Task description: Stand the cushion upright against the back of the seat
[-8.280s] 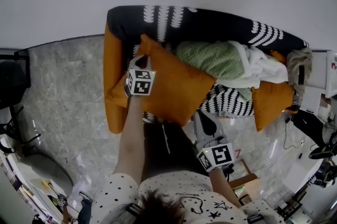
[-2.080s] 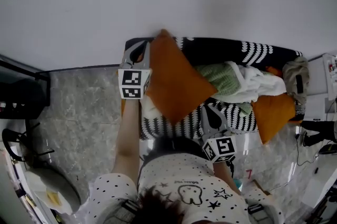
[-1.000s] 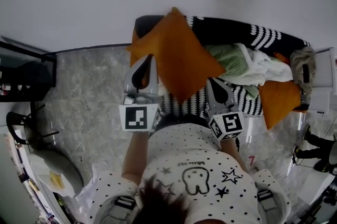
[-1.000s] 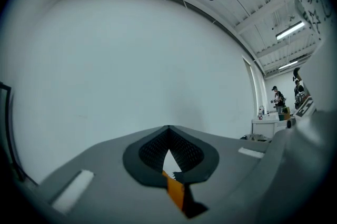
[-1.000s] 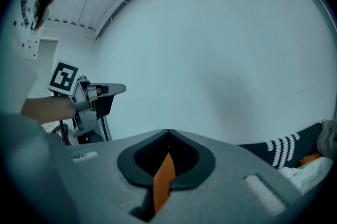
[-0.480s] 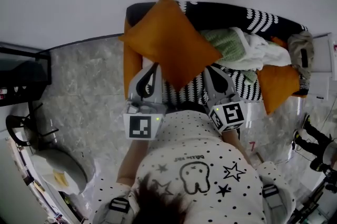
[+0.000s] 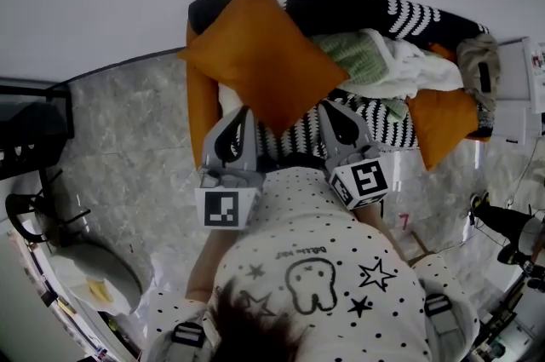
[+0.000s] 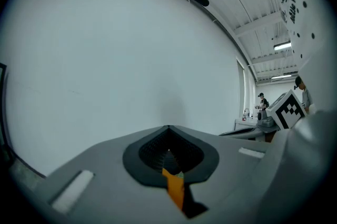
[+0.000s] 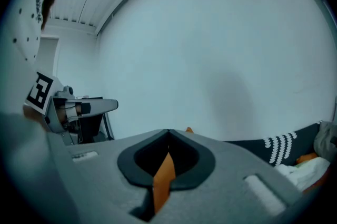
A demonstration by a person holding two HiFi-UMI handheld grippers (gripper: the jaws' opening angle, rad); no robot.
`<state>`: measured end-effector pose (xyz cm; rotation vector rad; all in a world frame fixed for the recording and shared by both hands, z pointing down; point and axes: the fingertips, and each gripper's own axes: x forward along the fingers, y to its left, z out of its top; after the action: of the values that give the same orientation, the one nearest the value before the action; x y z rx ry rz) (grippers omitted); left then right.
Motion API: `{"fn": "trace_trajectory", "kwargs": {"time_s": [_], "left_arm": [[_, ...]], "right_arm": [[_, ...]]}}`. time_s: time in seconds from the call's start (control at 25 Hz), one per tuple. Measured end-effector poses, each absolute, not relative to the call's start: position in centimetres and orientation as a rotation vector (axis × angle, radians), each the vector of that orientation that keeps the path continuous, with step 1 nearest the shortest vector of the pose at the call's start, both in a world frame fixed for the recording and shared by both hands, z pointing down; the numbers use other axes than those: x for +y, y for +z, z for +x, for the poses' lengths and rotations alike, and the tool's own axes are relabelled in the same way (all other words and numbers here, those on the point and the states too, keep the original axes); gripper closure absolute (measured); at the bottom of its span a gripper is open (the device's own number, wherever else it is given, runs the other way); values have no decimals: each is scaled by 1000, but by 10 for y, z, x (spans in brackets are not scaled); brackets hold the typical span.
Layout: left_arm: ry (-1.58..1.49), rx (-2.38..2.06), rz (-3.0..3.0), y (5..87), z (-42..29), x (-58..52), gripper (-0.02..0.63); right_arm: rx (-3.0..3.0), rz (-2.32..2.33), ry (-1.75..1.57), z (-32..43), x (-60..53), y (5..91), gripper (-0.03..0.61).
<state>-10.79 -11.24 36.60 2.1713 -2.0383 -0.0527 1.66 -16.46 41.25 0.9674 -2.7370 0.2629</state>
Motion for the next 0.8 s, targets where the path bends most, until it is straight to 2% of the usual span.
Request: {"fn": "trace_trajectory", "kwargs": {"time_s": [0.8], "left_arm": [[-60,-1884,2148,393,-93,-105,614]], "right_arm": [[-2723,891,301,5,-152,422,580]]}}
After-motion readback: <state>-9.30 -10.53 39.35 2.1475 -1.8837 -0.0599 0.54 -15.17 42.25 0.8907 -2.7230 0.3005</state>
